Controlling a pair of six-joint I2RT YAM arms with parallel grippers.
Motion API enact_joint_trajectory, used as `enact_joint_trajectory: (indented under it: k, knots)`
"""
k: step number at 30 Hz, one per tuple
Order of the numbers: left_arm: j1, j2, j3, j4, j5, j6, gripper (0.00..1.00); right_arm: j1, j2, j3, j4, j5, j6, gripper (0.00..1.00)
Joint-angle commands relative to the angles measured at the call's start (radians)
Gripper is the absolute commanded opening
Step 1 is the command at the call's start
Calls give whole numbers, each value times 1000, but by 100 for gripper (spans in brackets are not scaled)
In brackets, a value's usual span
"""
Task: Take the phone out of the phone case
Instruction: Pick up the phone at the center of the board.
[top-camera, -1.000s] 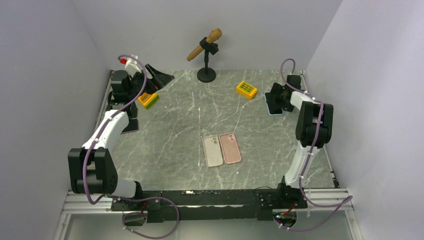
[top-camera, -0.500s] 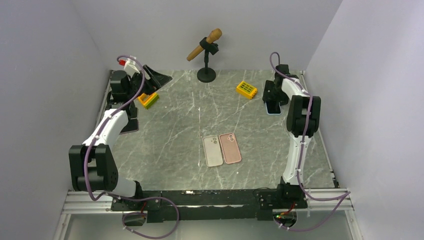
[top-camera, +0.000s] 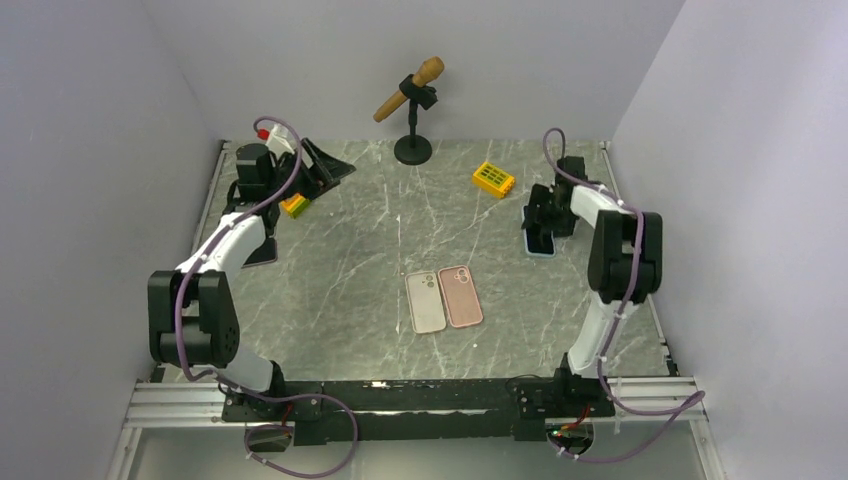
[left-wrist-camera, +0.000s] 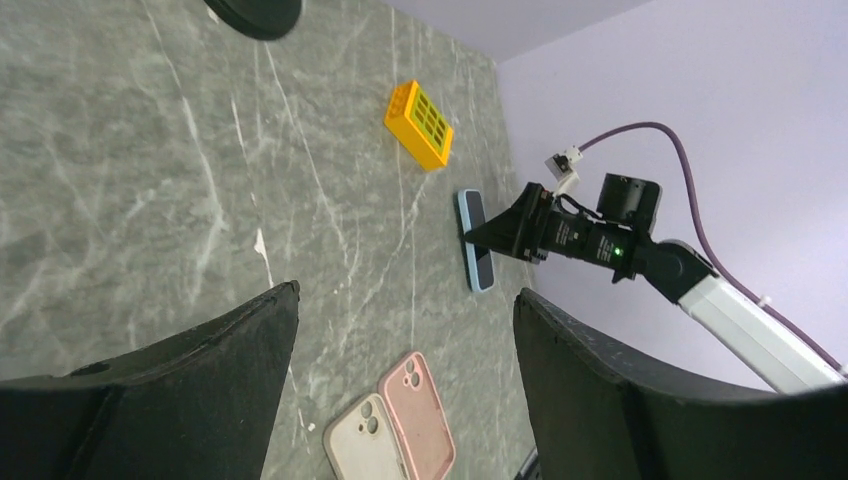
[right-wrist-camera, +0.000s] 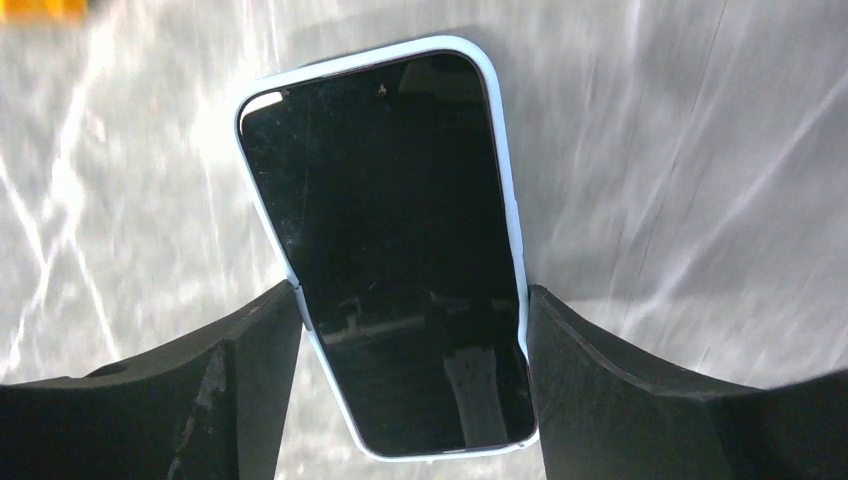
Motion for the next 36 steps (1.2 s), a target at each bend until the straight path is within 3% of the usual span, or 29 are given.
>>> enact_joint_trajectory:
  k: [1,7,11,13,23,25,30,32,36]
  knots:
    - [-54,12,65,-8,41,22,82,-2,-252,-262,222,-119,132,0]
    - [-174,66,136,-101,55,99,82,-33,-613,-680,579,-291,392,0]
    - [-292,93,189,-183,42,190,81,-13,-789,-920,902,-380,744,0]
    - [-353,100,222,-246,25,249,77,22,-841,-974,984,-358,896,0]
    - [-548,131,303,-389,-64,418,46,256,-955,-916,943,-120,1115,0]
    - [-574,132,304,-395,-82,437,49,286,-954,-904,938,-90,1132,0]
    - [-633,152,309,-406,-109,468,70,366,-911,-871,973,-63,1170,0]
    - [-649,162,314,-420,-126,482,71,396,-896,-860,989,-51,1188,0]
    - [-663,183,329,-453,-162,496,60,452,-867,-842,1036,-45,1224,0]
